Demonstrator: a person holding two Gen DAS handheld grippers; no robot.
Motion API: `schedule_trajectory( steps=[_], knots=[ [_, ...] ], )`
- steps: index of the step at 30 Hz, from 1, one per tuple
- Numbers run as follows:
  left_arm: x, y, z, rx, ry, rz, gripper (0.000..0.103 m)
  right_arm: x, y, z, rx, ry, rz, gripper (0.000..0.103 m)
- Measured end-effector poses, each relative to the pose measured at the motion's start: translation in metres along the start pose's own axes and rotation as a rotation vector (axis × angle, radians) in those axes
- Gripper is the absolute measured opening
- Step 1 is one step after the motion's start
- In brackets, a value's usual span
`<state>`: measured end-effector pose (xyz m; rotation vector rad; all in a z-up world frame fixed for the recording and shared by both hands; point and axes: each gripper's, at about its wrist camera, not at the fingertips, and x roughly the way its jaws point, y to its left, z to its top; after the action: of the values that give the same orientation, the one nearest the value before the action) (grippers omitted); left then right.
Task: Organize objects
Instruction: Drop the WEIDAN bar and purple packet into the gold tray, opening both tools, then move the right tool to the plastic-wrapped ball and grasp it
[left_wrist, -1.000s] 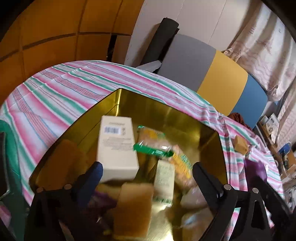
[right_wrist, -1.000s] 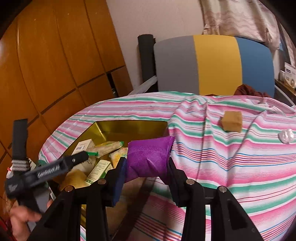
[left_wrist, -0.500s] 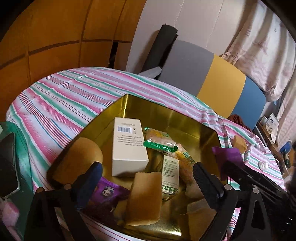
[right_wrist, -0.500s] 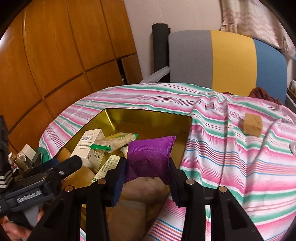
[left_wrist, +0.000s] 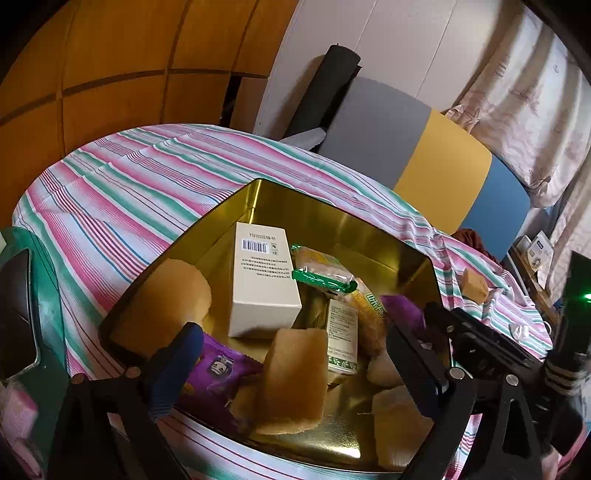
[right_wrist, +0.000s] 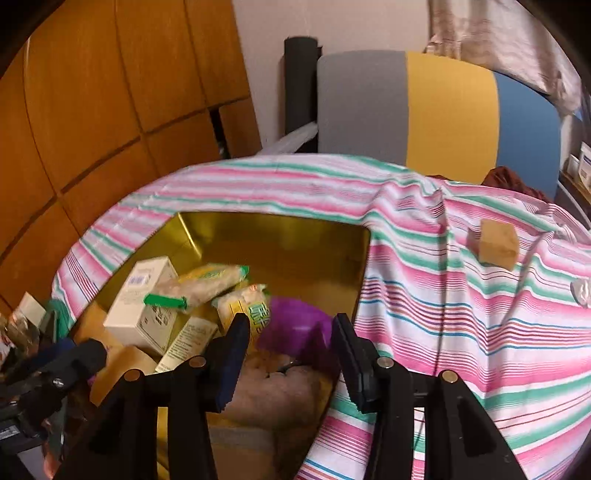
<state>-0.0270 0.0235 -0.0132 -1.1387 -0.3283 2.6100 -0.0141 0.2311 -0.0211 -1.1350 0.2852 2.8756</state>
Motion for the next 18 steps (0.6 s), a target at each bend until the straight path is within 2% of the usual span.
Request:
schedule_trajectory(
  steps=[8, 18],
  knots=[
    [0.004, -0.014, -0.009, 0.039, 0.027, 0.002, 0.102, -0.011, -0.011, -0.003, 0.051, -0.017, 0.011, 0.047],
    [-0.002, -0.032, -0.017, 0.098, 0.032, -0.020, 0.103, -0.019, -0.018, -0.008, 0.051, -0.029, 0.006, 0.047]
  ],
)
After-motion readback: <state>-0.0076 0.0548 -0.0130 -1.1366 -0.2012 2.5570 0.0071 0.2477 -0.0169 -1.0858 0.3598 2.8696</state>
